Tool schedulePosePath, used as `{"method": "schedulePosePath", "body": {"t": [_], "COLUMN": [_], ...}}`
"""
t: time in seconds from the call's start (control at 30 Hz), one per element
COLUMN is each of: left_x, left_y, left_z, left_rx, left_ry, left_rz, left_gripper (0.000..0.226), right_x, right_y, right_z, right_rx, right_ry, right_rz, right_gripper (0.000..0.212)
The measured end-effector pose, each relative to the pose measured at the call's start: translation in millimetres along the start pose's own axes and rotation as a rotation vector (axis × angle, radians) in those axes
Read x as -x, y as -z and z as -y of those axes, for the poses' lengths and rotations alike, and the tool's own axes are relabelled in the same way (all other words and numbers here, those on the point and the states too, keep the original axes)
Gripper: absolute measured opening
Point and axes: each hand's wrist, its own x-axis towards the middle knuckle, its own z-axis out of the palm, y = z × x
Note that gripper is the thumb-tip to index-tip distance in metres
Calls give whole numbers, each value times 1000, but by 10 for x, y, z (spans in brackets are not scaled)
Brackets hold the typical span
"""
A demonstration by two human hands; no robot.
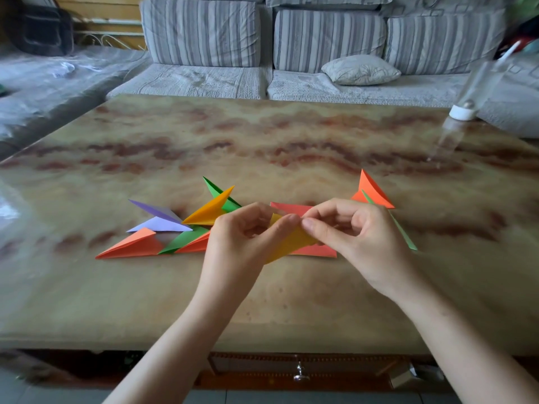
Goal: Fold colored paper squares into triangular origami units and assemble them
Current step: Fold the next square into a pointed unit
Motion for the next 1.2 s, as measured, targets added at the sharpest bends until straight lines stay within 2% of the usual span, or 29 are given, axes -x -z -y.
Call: {"method": "schedulePosePath", "body": {"t": [0.13,0.23,0.63,0.87,1.0,1.1,1.2], "left_x": [11,18,-48,-121,-70,-20,-21], "left_y": [14,16,84,251,198,95,61], "left_z": [-63,-96,-108,-106,-131,-132,-109], "left_rx": [-99,-184,-258,-225,-275,-236,-158], "left_ry": [-32,-62,-50,-15,-3,-12,-2], "left_rz": [16,1,-34,-99,11,61,67], "left_gripper": [23,15,11,9,10,15,12], "right_x": [-8,-13,10,15,0,3,-12], "right_y": [44,77,139,239,205,86,41], "right_z": [20,24,48,23,77,65,35], "right_rx": [-105,-149,80,122,87,95,57], "right_ry": [-56,-128,-100,-84,-15,-32,-58], "right_rz": [40,76,126,81,40,95,90], "right_gripper": [9,3,8,10,4,18,5]}}
